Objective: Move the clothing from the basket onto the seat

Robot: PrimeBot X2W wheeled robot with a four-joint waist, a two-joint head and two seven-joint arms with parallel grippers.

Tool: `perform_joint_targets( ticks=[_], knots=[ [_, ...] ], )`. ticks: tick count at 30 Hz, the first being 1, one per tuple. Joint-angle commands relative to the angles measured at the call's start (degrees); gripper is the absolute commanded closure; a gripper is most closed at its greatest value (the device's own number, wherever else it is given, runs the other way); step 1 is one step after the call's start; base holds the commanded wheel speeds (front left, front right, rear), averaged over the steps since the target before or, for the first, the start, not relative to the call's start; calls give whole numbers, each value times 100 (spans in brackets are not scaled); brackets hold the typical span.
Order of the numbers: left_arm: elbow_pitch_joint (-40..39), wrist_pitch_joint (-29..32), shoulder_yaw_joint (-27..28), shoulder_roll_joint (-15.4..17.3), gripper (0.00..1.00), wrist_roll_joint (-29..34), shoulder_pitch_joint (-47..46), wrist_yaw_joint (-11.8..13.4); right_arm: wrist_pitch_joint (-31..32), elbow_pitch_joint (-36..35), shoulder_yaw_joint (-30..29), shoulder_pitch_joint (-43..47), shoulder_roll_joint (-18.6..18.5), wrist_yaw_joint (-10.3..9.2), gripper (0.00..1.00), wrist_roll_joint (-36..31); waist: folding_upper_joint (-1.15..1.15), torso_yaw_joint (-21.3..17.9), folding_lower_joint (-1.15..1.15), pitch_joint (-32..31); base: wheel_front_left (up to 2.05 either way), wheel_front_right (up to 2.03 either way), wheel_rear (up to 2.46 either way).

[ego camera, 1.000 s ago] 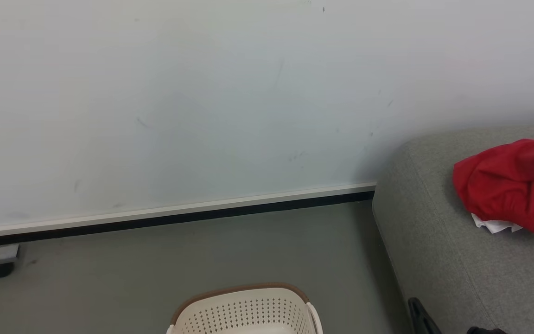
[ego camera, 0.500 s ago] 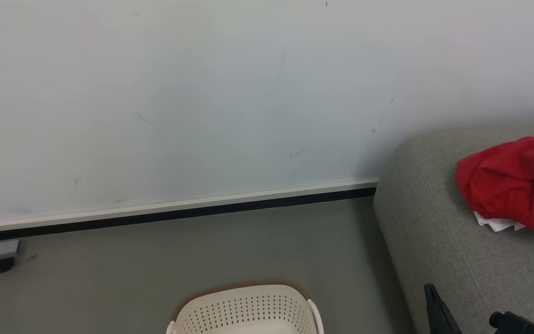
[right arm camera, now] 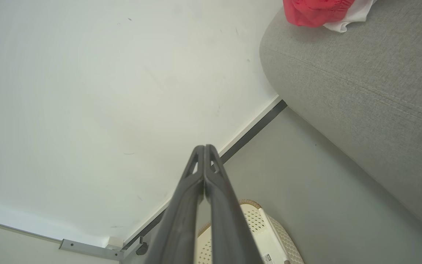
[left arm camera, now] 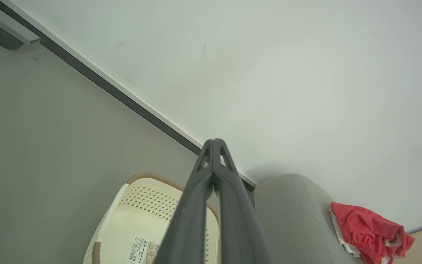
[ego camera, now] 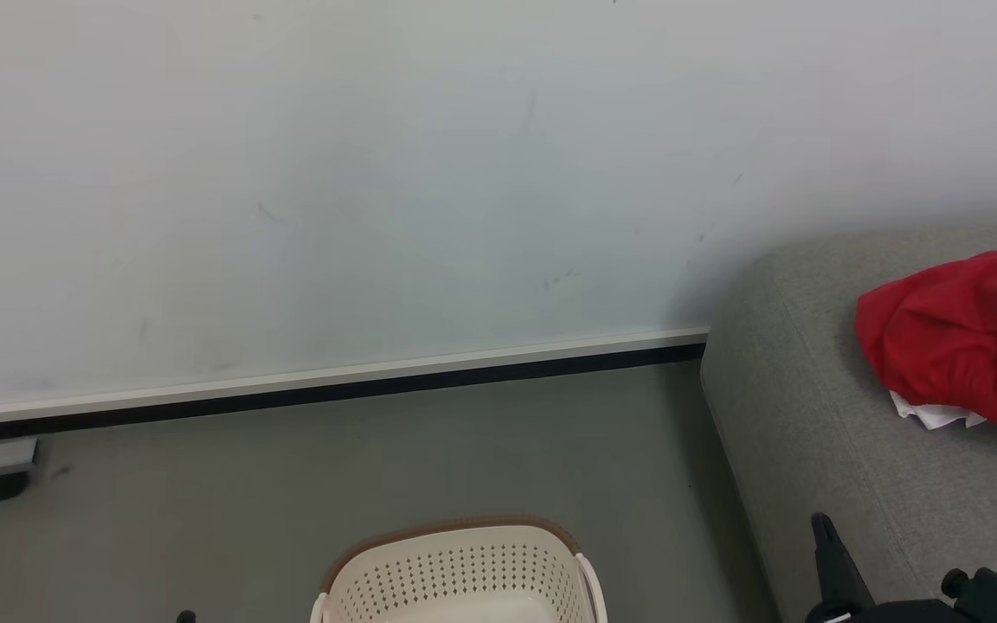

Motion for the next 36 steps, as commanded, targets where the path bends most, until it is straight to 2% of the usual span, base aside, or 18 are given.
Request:
perform_joint_targets(
  ticks=[1,20,36],
  knots=[
    [-9,37,39,6,100,-226,-135,-23,40,-31,-63,-177,8,1,100,186,-1,3,-1,7,0,0,0],
    [158,299,114,6,100,-1572,-394,-61,444,182,-461,-479,102,1,100,1443,-1,38,-1,103,0,0,0],
    [274,477,160,6,100,-2465,-546,-99,729,323,-747,-672,172,1,100,2275,-1,65,-1,178,0,0,0]
  ],
)
